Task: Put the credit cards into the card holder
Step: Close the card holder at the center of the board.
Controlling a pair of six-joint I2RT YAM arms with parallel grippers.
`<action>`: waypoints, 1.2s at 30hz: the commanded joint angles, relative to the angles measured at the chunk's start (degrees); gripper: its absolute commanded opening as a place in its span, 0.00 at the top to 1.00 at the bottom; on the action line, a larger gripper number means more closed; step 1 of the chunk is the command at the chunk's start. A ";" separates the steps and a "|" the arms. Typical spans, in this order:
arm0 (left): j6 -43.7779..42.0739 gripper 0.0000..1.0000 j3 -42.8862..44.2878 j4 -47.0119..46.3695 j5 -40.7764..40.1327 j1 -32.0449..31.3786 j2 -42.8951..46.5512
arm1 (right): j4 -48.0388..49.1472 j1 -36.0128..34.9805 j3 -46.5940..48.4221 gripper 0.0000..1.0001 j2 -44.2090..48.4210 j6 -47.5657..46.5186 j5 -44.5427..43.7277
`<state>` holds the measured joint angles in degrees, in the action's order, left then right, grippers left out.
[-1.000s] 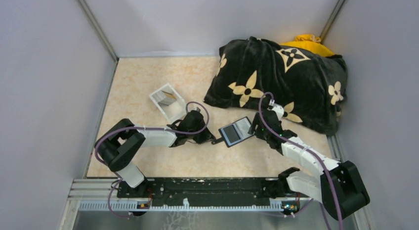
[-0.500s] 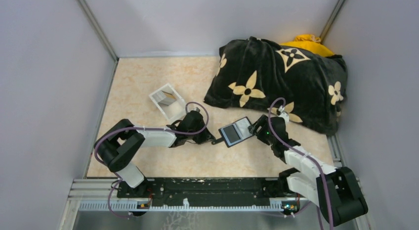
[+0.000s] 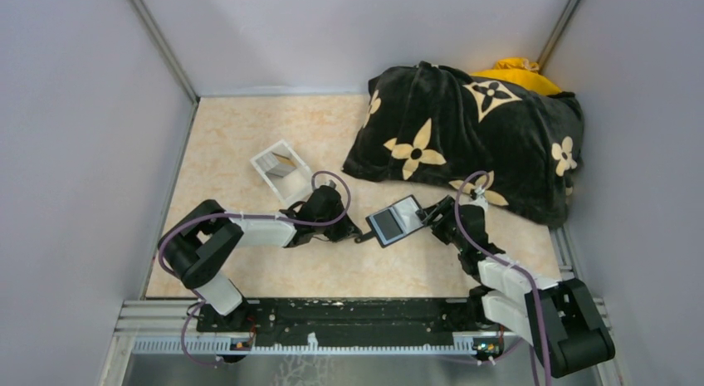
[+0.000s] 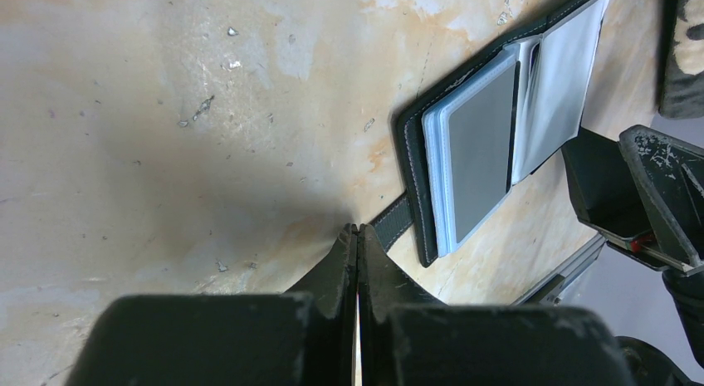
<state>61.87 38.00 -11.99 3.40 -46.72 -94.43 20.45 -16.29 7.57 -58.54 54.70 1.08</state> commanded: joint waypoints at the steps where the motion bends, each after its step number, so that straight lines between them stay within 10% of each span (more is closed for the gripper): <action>1: -1.65 1.00 -1.17 4.57 -1.10 0.42 -0.58 | 3.00 0.25 -2.02 0.37 -0.22 1.29 2.08; 36: -1.54 1.00 -1.37 4.60 -0.99 0.66 -1.57 | 3.53 -0.40 3.73 0.96 -0.58 -16.54 3.25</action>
<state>61.87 38.00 -11.99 3.73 -46.39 -94.52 21.85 -16.32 7.73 -59.05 41.23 3.33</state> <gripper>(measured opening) 0.005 0.101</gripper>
